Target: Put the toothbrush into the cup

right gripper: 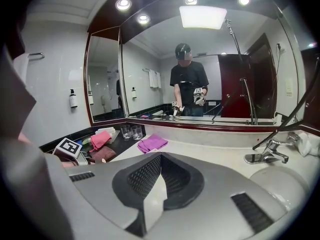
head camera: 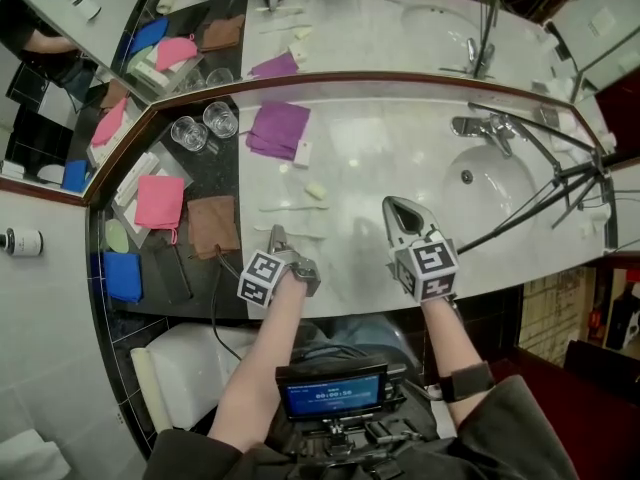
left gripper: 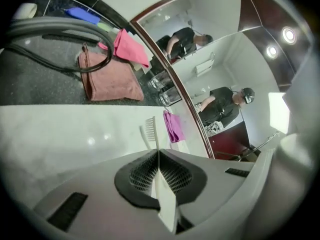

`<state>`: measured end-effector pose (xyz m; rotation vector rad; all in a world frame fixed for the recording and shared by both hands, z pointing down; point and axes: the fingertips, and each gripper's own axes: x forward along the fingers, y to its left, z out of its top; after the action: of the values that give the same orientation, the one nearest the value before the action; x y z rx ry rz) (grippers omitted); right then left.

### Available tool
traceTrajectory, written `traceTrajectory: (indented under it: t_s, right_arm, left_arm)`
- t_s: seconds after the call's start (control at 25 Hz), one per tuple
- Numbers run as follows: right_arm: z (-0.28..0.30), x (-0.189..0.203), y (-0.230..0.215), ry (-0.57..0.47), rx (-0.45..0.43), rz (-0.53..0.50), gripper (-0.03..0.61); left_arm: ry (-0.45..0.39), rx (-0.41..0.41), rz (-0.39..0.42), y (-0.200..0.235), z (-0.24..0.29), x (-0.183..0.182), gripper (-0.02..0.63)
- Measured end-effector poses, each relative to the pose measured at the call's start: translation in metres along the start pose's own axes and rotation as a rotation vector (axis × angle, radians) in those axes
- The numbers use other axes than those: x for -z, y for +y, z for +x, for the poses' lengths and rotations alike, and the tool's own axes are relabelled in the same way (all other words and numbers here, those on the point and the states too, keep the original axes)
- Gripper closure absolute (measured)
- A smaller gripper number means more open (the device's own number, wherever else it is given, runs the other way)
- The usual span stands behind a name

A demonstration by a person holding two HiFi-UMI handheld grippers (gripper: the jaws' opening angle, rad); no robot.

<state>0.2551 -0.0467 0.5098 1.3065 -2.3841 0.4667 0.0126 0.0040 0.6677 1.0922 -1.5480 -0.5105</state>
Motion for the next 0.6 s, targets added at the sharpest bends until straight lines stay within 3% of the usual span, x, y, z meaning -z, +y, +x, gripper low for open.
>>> traceTrajectory:
  t_s: [0.36, 0.52, 0.6]
  right_arm:
    - [0.003, 0.002, -0.001, 0.011, 0.001, -0.008, 0.577]
    - [0.005, 0.004, -0.002, 0.013, 0.003, -0.005, 0.577]
    - [0.006, 0.004, -0.002, 0.013, 0.002, -0.002, 0.577]
  left_arm:
    - [0.037, -0.017, -0.093, 0.014, 0.010, 0.020, 0.607]
    - [0.062, 0.001, -0.112, 0.015, 0.011, 0.025, 0.494]
    - [0.072, -0.005, -0.107, 0.017, 0.011, 0.026, 0.486]
